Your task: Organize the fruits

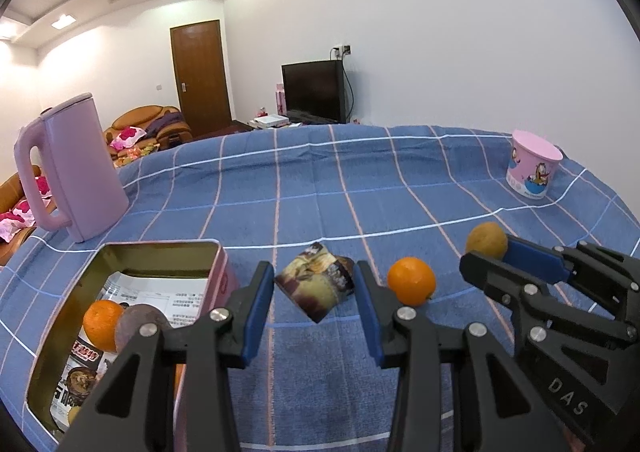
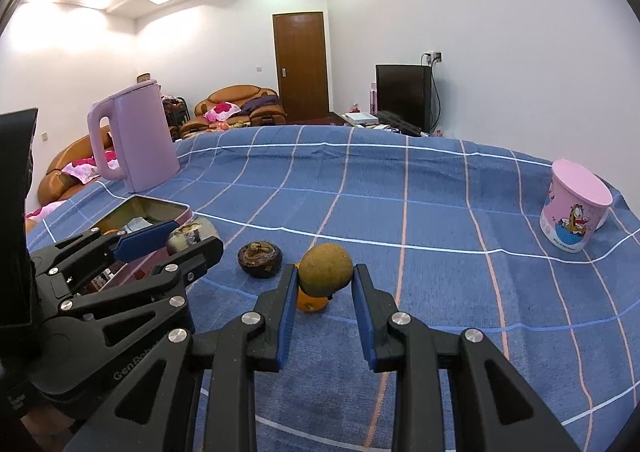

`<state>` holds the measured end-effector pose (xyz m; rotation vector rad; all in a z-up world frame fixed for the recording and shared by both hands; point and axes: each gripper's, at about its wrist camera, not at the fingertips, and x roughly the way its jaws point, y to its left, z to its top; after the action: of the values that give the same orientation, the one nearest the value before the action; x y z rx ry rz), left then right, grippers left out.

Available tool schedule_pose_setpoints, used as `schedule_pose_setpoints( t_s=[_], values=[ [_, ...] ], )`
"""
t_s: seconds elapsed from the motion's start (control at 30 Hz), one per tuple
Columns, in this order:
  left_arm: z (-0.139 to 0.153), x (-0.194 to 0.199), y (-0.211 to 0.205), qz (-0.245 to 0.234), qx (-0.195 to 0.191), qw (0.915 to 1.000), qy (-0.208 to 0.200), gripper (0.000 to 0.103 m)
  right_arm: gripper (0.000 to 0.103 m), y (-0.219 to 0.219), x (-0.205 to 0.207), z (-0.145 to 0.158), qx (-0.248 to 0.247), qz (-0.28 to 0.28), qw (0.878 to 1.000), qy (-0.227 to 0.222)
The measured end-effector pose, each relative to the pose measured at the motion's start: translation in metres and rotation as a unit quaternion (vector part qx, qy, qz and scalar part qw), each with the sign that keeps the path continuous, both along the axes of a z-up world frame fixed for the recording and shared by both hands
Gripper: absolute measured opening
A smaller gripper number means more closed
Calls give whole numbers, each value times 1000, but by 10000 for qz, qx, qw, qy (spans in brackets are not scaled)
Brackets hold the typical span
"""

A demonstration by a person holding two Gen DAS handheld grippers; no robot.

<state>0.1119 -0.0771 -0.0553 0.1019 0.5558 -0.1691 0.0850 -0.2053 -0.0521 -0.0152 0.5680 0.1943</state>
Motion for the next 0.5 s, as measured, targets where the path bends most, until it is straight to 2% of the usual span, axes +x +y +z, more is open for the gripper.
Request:
schedule_pose_setpoints(
  t_s=[0.5],
  values=[
    [4,-9,3,101,-29,9996,-263,43,29,0,-11,5,-11,-7,9996,-299]
  ],
)
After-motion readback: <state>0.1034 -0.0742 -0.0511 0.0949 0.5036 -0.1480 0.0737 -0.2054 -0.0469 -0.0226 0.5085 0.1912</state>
